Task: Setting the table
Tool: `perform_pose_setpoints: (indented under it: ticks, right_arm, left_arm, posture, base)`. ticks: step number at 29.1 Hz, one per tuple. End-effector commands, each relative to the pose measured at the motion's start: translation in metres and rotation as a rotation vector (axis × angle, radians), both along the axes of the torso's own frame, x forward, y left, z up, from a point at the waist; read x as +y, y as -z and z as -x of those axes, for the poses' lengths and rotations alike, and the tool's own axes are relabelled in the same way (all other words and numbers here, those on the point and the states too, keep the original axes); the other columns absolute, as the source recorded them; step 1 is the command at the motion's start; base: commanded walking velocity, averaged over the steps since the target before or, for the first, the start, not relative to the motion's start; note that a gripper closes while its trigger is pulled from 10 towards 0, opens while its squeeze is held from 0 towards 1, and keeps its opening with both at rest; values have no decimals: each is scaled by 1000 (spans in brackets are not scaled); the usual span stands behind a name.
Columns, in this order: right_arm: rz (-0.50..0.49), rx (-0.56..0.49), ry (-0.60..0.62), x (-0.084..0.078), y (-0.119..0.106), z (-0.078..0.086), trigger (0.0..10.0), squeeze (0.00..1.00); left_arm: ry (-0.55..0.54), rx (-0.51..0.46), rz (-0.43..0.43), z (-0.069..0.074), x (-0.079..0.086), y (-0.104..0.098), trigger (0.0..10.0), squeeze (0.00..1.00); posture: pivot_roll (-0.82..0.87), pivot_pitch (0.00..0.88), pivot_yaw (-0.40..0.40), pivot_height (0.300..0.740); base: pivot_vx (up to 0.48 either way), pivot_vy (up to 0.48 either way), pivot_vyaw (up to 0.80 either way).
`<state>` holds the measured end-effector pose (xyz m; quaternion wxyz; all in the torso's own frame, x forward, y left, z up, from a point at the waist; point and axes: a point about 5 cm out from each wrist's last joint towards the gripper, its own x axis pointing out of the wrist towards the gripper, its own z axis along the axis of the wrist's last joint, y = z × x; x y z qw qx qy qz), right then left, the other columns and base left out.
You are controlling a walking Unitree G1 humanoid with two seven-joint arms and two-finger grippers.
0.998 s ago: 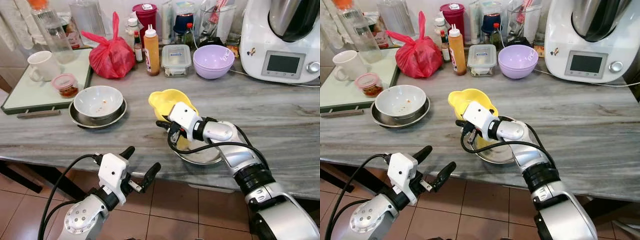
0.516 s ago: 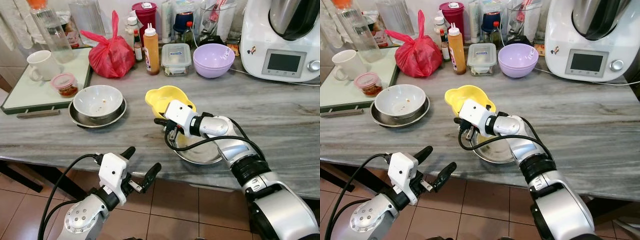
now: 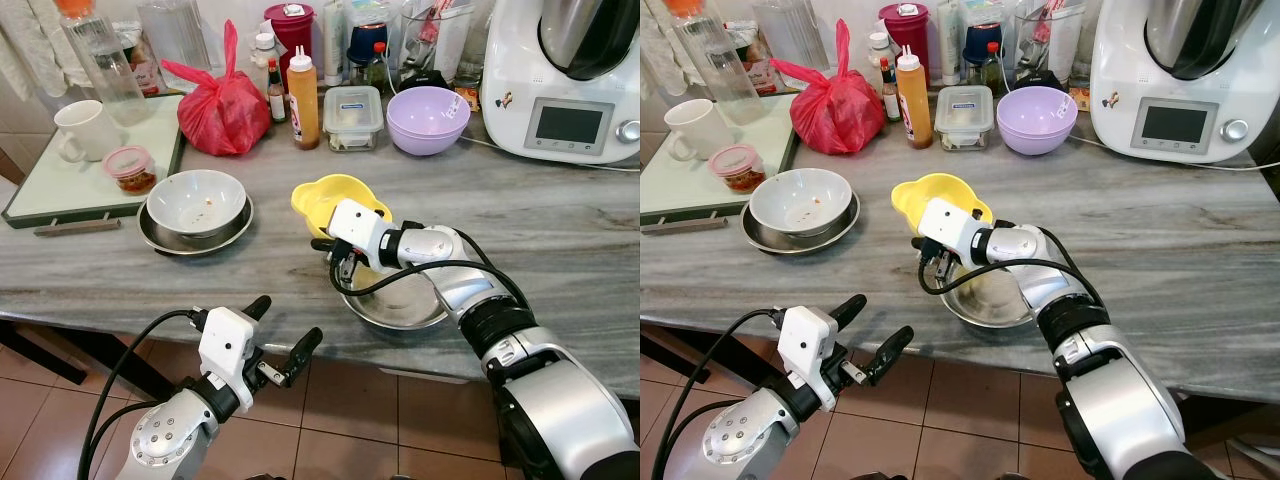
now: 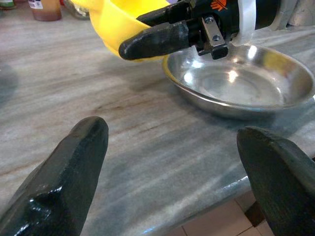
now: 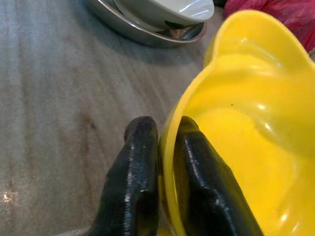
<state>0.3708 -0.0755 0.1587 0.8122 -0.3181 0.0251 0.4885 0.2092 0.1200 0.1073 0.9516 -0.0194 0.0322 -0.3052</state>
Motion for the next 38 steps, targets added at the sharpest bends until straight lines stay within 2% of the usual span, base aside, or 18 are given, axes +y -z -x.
perform_pose_setpoints:
  ticks: [1, 18, 30, 33, 36, 38]
  right_arm:
    - [12, 1, -16, 2, -3, -1, 10000, 1000]
    - [2, -43, 9, 1, -9, -6, 10000, 1000]
    - [-189, -199, 36, 2, -50, -10, 10000, 1000]
    - [-274, -261, 88, -7, -62, -9, 10000, 1000]
    - [-308, -272, 117, -13, -63, -7, 10000, 1000]
    - [-336, -271, 164, -23, -60, -4, 10000, 1000]
  left_arm:
    - [-5, 15, -5, 0, 1, 2, 10000, 0]
    - [-9, 14, -10, -2, 1, 2, 10000, 0]
    - [-12, 7, -18, -2, 2, 0, 10000, 0]
    - [-11, 2, -22, -3, 3, 0, 10000, 0]
    - [-7, 0, -22, -3, 4, -1, 10000, 0]
    - [2, -5, -13, -3, 4, -2, 10000, 0]
  posture:
    - [-41, 111, 68, 740]
    - [-42, 110, 73, 740]
    - [-40, 106, 76, 740]
    - [-42, 104, 77, 740]
    - [-43, 102, 77, 740]
    - [-43, 102, 77, 740]
  base:
    - [0, 0, 0]
    - [0, 0, 0]
    - [0, 0, 0]
    - [0, 0, 0]
    - [0, 0, 0]
    - [0, 0, 0]
